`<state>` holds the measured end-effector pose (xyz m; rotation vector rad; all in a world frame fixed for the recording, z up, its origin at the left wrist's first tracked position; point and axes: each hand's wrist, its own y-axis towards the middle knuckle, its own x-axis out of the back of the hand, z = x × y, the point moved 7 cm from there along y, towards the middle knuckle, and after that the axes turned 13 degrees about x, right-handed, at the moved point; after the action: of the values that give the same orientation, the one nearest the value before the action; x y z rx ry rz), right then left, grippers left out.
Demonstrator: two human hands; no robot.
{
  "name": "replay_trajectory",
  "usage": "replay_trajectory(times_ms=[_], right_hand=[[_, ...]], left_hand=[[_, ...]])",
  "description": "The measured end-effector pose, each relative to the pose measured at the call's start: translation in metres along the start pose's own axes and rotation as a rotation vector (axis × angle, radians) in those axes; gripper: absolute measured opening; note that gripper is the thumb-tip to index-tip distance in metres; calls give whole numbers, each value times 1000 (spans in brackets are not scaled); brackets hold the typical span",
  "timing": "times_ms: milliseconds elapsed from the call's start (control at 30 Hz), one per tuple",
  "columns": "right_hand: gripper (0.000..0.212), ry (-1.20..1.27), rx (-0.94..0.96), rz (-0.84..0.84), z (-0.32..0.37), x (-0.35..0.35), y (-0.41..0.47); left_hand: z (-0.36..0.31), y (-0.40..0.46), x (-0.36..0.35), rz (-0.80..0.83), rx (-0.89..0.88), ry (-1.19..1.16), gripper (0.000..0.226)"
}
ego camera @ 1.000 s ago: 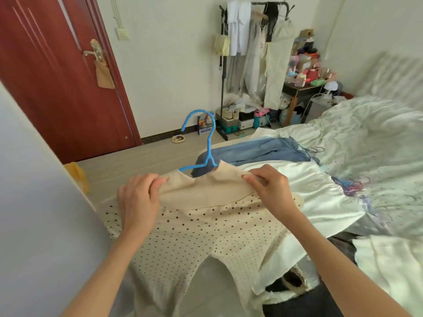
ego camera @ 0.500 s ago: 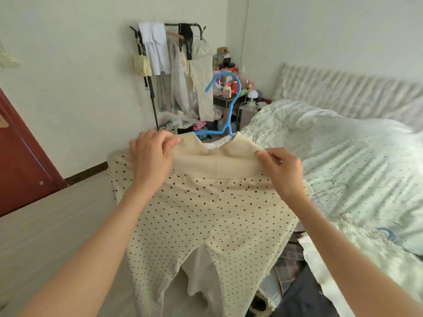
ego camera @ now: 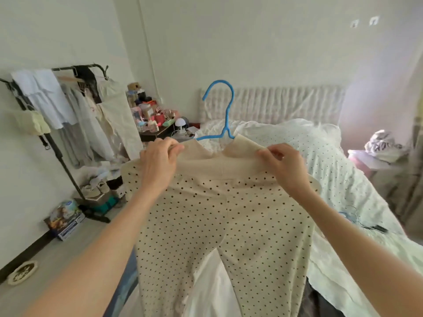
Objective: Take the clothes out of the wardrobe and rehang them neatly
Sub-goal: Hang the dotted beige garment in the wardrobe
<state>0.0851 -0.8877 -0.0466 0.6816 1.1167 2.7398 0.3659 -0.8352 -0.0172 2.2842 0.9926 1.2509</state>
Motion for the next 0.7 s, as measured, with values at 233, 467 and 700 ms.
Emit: replay_trajectory(times_ms=[233,467,700], right_hand=[[21,-224,-75,5,-68,-4,4],[20,-265,-237,94,-179,-54,-3],[21,-306,-389,286,-320,-126,0]], left_hand=[[12,27,-101,208,-25,-60,18],[54,36,-228,397,32,61,22],[108,48,-378,578,56,256,23]])
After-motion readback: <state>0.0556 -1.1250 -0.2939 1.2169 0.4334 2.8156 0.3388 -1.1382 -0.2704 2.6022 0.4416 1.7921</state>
